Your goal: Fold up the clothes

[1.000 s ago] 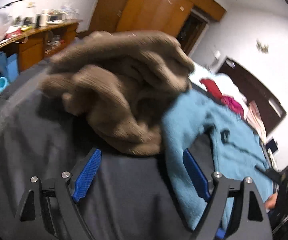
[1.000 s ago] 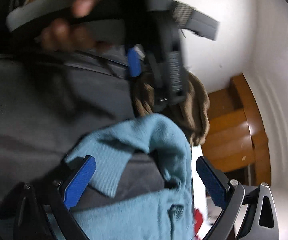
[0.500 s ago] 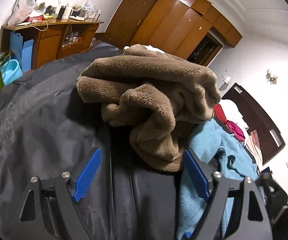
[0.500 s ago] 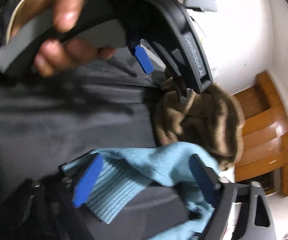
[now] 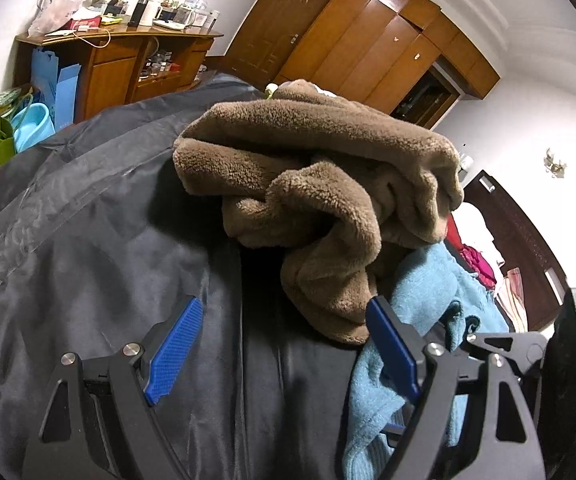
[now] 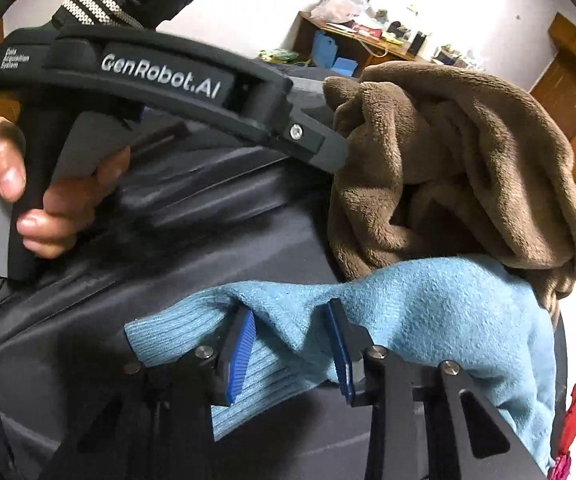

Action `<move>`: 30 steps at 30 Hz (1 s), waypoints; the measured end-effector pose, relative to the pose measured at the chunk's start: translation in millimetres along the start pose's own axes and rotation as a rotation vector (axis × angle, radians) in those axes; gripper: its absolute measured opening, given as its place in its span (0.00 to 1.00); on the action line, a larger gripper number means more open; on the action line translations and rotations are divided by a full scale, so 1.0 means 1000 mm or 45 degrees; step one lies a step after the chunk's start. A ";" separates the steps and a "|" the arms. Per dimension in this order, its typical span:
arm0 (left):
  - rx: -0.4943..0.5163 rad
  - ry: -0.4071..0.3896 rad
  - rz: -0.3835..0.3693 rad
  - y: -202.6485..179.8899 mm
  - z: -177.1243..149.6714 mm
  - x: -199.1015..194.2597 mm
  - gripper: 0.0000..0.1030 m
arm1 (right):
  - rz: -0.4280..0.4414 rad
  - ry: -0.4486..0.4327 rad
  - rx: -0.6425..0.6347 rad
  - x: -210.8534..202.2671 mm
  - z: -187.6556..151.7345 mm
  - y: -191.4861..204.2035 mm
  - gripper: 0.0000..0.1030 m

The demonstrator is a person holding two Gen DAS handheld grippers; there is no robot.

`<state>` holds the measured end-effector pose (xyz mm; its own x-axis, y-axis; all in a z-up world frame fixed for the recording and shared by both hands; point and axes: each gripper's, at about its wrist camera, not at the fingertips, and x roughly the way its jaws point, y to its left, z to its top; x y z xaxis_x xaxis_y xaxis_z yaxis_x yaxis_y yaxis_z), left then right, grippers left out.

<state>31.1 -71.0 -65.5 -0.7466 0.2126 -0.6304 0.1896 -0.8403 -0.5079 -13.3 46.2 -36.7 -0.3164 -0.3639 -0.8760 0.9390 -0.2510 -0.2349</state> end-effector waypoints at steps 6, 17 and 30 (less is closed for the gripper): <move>-0.009 0.006 0.028 0.000 0.001 0.002 0.84 | -0.023 0.003 0.050 0.002 0.008 -0.005 0.27; -0.024 0.006 0.054 0.003 -0.003 0.003 0.84 | -0.300 -0.530 0.792 -0.119 -0.028 -0.091 0.08; -0.003 0.006 0.086 0.001 -0.003 0.008 0.84 | -0.494 -0.543 1.651 -0.176 -0.248 -0.145 0.08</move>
<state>27.5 -69.1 -72.6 -0.7294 0.1578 -0.6657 0.2407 -0.8516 -0.4657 -60.8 368.6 46.9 -0.7563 -0.2626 -0.5992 0.0713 -0.9435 0.3236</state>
